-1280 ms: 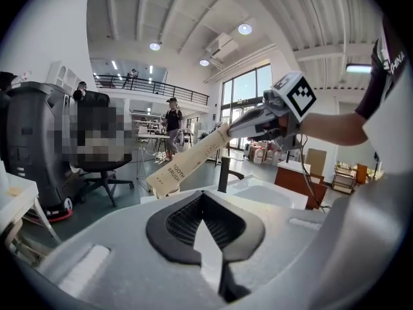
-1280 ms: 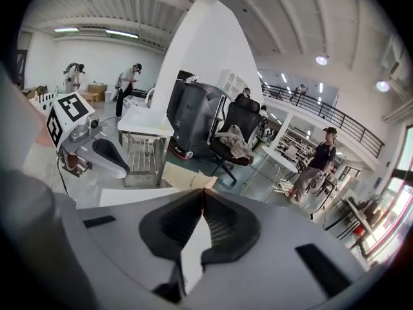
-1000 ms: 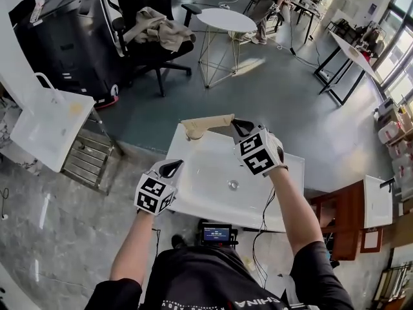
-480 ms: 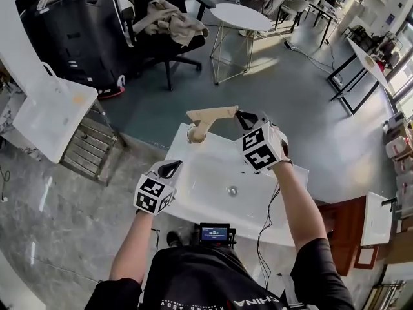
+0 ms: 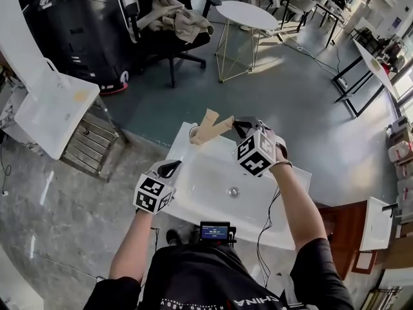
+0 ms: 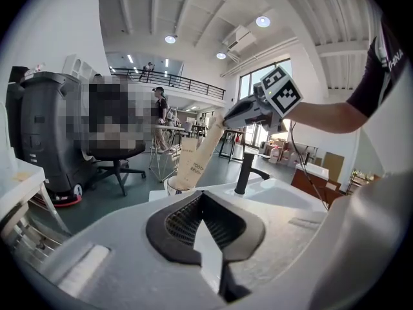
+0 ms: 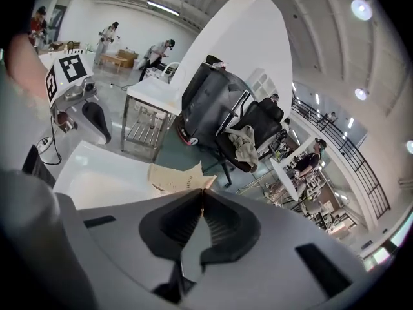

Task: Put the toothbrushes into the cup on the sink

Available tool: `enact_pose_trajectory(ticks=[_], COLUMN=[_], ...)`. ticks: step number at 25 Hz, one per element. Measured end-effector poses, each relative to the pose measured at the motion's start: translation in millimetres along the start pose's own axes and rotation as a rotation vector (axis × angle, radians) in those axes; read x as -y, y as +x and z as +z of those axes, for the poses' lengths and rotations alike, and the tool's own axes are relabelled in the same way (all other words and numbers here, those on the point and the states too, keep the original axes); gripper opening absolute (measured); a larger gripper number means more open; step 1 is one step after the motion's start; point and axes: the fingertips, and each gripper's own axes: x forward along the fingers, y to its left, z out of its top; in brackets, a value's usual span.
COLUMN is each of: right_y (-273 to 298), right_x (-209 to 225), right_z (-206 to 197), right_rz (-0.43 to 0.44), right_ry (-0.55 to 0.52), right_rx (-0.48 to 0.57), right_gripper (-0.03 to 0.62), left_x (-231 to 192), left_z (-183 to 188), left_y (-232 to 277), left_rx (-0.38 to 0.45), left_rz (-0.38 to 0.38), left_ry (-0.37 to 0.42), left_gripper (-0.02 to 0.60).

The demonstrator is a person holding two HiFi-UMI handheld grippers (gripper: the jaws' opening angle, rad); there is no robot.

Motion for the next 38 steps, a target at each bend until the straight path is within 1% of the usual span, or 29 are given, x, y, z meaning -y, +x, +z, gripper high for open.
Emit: enact_pose_trajectory(ticks=[6, 8, 12, 17, 22, 29, 36, 38], right_y=[10.9, 13.4, 24.8, 41.1, 53.8, 65.2, 72.5, 72.3], right_x=[2.4, 2.2, -9.8, -28.6, -39.8, -52.6, -70.2, -75.6], right_z=[-0.6, 3.0, 5.4, 6.9, 6.2, 16.5, 25.8, 27.4], right_rz=[-0.011, -0.005, 0.030, 0.078, 0.109, 0.151, 0.202, 0.224], right_ry=[-0.042, -0.077, -0.145, -0.179, -0.188, -0.211, -0.183, -0.175], right_rx=[-0.026, -0.034, -0.062, -0.079, -0.082, -0.068, -0.038, -0.036], right_gripper=[0.020, 0.020, 0.020, 0.021, 0.023, 0.030, 0.058, 0.080], left_x=[-3.5, -5.6, -11.2, -19.0, -21.5, -23.2, -24.2, -23.8], left_z=[-2.0, -1.4, -4.1, -10.2, -19.5, -28.0, -34.9, -35.6], left_y=[3.7, 3.4, 1.9, -0.6, -0.7, -4.9, -8.7, -9.8], left_rx=[-0.003, -0.004, -0.009, -0.020, -0.035, -0.052, -0.063, -0.064], left_rz=[0.001, 0.004, 0.014, 0.028, 0.038, 0.048, 0.057, 0.057], left_ry=[-0.006, -0.008, -0.017, -0.027, -0.039, -0.051, -0.057, -0.056], left_gripper=[-0.003, -0.003, -0.003, -0.003, -0.003, -0.003, -0.003, -0.003])
